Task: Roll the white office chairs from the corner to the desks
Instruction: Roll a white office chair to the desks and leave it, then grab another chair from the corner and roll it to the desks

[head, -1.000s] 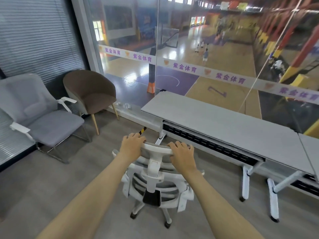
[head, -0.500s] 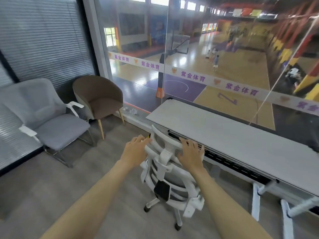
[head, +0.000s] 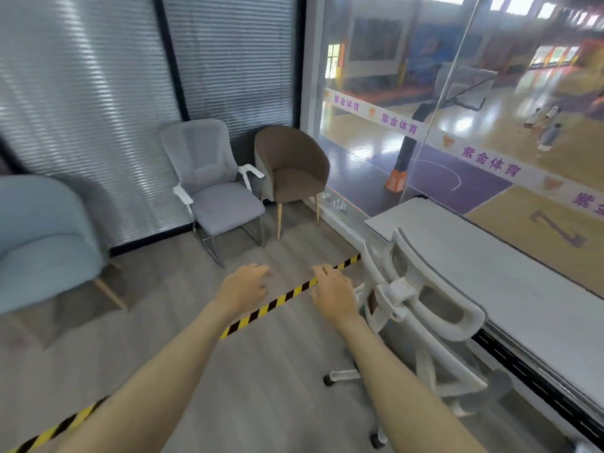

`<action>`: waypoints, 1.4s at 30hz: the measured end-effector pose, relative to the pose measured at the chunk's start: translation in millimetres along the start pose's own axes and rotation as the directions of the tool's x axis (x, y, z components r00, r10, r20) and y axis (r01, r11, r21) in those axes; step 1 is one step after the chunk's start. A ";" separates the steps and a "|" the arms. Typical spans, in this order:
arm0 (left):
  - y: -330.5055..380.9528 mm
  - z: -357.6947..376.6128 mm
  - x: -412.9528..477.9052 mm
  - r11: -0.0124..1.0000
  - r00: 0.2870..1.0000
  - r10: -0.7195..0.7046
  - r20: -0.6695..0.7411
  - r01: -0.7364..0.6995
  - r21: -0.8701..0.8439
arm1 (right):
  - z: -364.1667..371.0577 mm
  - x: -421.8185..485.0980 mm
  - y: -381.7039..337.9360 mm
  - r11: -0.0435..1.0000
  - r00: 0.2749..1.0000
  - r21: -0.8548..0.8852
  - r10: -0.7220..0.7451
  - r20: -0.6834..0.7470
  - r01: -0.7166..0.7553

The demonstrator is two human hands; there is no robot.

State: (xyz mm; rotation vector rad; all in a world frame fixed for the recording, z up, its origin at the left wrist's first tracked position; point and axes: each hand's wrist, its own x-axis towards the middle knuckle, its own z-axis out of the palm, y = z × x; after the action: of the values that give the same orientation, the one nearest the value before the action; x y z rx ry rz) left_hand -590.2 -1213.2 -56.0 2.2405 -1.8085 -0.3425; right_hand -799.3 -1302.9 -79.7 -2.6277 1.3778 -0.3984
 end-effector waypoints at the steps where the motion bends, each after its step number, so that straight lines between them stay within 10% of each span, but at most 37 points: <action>1: -15.6 -4.1 -12.3 0.999 0.999 -0.040 -0.004 0.040 -0.008 | 6.7 2.8 -18.2 0.999 0.999 0.010 -0.047 0.017 0.047; 17: -237.5 -76.4 -357.3 0.788 0.782 -0.607 -0.142 0.615 0.014 | 75.1 -94.5 -365.6 0.833 0.818 0.122 -0.552 0.158 0.539; 42: -461.0 -113.2 -905.6 0.156 0.113 -0.971 -0.213 0.968 -0.198 | 168.1 -394.8 -892.3 0.346 0.238 0.359 -0.920 0.312 0.867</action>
State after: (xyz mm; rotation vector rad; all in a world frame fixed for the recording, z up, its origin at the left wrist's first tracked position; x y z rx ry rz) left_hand -314.5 -228.8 -73.9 2.9154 0.1613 -0.1654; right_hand -263.9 -470.1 -80.9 -2.8188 -0.4710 0.1088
